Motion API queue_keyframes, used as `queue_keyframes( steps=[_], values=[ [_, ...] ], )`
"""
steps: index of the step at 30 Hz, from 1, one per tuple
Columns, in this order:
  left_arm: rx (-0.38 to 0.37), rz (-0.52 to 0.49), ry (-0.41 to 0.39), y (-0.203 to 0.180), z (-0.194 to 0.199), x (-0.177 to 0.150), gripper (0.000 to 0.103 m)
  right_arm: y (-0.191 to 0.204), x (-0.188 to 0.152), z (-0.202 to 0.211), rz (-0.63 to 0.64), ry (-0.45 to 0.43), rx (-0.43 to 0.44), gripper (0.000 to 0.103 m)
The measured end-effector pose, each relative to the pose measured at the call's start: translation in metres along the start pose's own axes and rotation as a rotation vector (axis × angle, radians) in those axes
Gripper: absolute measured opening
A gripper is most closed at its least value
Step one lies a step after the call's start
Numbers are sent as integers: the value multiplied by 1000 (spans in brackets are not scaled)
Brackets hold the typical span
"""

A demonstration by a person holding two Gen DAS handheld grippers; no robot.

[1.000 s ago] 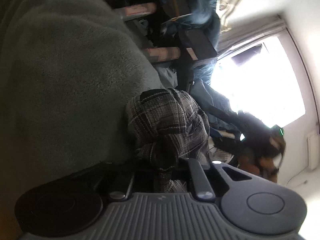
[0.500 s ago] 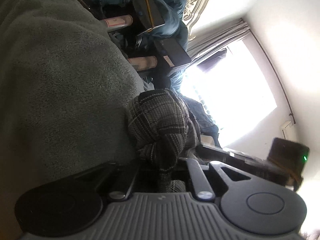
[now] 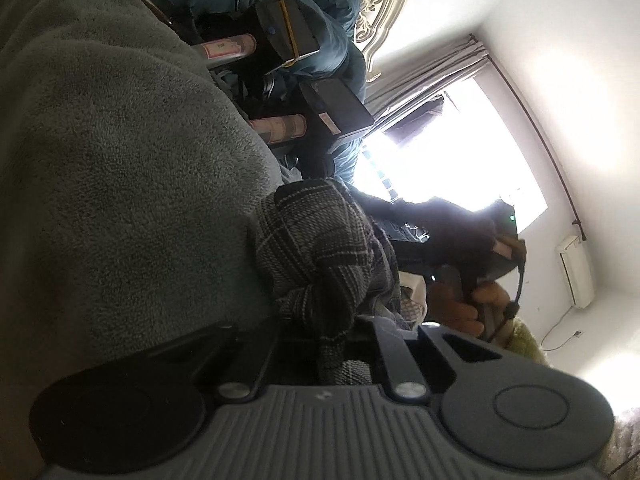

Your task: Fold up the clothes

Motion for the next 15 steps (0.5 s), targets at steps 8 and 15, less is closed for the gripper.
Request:
queue_keyframes(
  steps=[8,15],
  values=[
    [-7,-15,3,0,-1,2,8,105,-96,40,469,-160,-251,12],
    [6,-19,1,-1,1,2,8,125,-116,50,527,-187,-350,11]
  ],
)
Point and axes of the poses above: each gripper's, at about its wrist camera, not at the fingertips, and z roughly against the way its jaws point, y to its left, x to its top, the point moved 2 cm from there along -z, roughly the way its jaws point, and after that the axes turned 14 degrees about y, right-handed, at the moved point
